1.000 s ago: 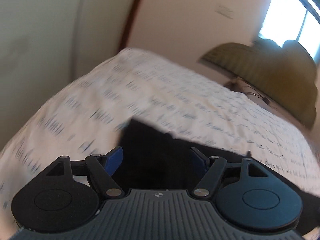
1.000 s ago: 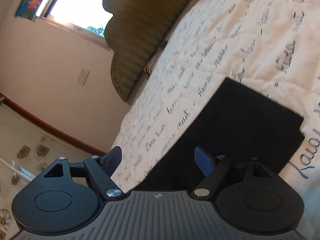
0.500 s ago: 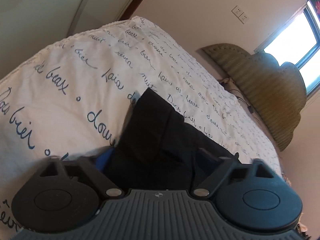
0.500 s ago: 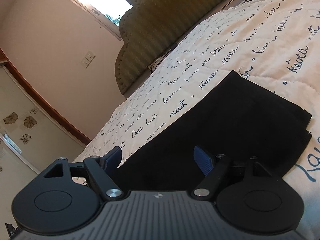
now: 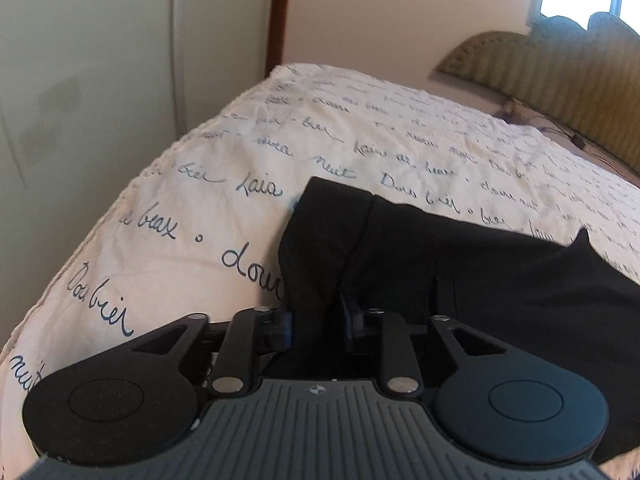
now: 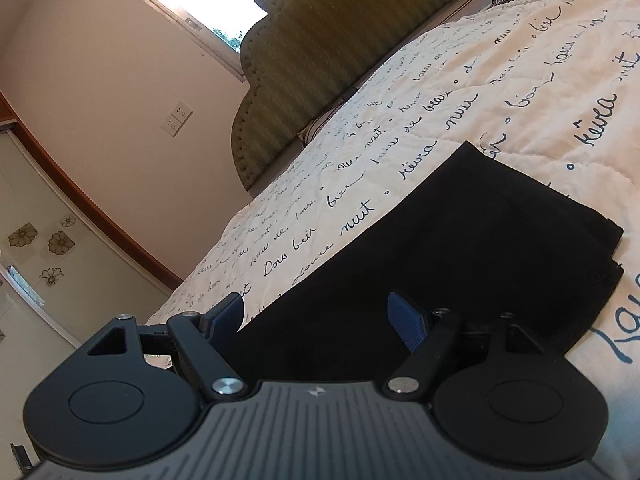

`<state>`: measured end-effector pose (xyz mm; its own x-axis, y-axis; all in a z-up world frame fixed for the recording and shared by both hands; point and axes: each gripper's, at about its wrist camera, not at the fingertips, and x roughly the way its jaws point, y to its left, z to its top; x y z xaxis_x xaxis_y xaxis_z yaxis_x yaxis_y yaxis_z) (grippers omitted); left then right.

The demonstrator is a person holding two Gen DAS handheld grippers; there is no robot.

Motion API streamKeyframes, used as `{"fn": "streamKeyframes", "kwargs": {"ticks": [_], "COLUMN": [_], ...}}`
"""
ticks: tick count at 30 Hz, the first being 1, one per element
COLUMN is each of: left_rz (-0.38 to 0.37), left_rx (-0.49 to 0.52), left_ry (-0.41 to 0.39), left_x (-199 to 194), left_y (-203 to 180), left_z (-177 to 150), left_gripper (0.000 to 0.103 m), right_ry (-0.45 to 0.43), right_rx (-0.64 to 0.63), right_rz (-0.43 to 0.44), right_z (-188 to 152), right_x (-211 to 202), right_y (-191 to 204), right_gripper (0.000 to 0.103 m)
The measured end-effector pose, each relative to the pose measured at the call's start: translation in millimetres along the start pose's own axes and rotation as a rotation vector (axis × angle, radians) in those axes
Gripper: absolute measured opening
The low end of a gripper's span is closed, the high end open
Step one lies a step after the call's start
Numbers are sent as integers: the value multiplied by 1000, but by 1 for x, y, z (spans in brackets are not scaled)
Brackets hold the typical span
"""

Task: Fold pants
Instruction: 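Lay the hem down with the right tool and open it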

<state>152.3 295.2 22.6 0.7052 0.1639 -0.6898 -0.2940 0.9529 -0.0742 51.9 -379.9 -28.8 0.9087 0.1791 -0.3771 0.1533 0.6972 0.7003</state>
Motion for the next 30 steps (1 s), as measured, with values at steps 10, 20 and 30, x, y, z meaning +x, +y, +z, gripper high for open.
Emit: {"fn": "streamKeyframes", "kwargs": {"ticks": [10,20,30], "left_rz": [166,-286,-334], "left_rx": [123,52,250], "left_ry": [-371,-271,-112], "left_x": [-103,-137,-83], "left_y": [-66,-196,-282], "left_z": [-20,-94,-138], "left_gripper": [66,80,80], "right_ry": [-21,-139,-61], "right_rx": [80,415,405], "right_rz": [-24,-44,-75], "right_z": [5,23,30], "right_x": [-15,-111,-80], "right_y": [0,-52,-66], "right_gripper": [79,100,100]}}
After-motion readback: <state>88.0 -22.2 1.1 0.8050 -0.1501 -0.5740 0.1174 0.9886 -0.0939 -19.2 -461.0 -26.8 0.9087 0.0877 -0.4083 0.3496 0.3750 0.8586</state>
